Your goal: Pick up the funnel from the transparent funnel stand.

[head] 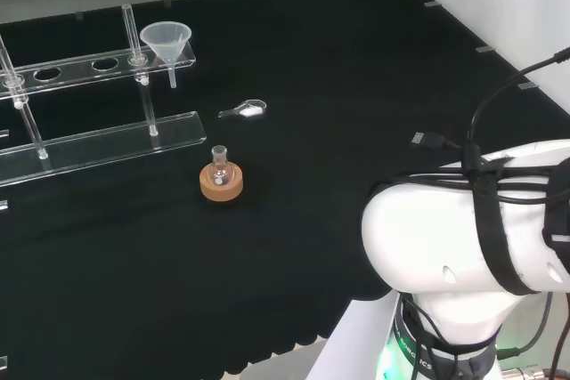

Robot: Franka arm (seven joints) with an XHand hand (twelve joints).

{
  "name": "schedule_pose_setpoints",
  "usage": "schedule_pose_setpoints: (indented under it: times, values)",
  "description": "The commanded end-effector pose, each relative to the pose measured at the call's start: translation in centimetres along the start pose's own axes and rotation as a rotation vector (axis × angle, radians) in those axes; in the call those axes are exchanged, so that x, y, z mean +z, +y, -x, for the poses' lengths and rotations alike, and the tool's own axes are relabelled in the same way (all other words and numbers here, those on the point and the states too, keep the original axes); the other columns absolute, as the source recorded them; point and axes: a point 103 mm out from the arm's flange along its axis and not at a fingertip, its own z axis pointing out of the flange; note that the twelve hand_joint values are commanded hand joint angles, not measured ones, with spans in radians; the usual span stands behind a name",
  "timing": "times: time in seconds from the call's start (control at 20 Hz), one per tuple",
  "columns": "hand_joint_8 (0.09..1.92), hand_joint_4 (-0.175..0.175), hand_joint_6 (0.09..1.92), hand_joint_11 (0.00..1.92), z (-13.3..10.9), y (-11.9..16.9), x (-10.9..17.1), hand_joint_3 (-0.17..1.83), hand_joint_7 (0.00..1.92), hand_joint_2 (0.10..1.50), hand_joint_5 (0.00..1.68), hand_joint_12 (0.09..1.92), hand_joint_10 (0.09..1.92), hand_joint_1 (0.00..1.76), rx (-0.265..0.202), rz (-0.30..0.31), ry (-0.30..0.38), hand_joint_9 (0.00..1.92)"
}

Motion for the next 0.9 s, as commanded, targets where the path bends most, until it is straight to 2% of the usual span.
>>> schedule_pose_setpoints:
  times: [0.05,0.25,0.6,0.9]
  values:
    - [0.37,0.005,0.09,0.11,0.0,0.0,0.1,0.0,0.0,1.32,0.24,1.37,0.71,0.07,0.002,0.01,-0.012,0.12]
    - [0.34,0.014,0.09,0.1,0.0,0.2,0.0,0.03,0.0,1.37,0.24,1.36,0.69,0.0,0.009,0.006,-0.013,0.11]
    - [0.34,0.014,0.09,0.11,0.8,1.4,0.6,0.03,0.0,1.38,0.24,1.36,0.69,0.0,0.025,-0.006,-0.011,0.11]
    - [0.34,0.013,0.09,0.11,0.4,3.2,1.6,0.03,0.0,1.38,0.24,1.36,0.68,0.0,0.038,-0.022,-0.019,0.11]
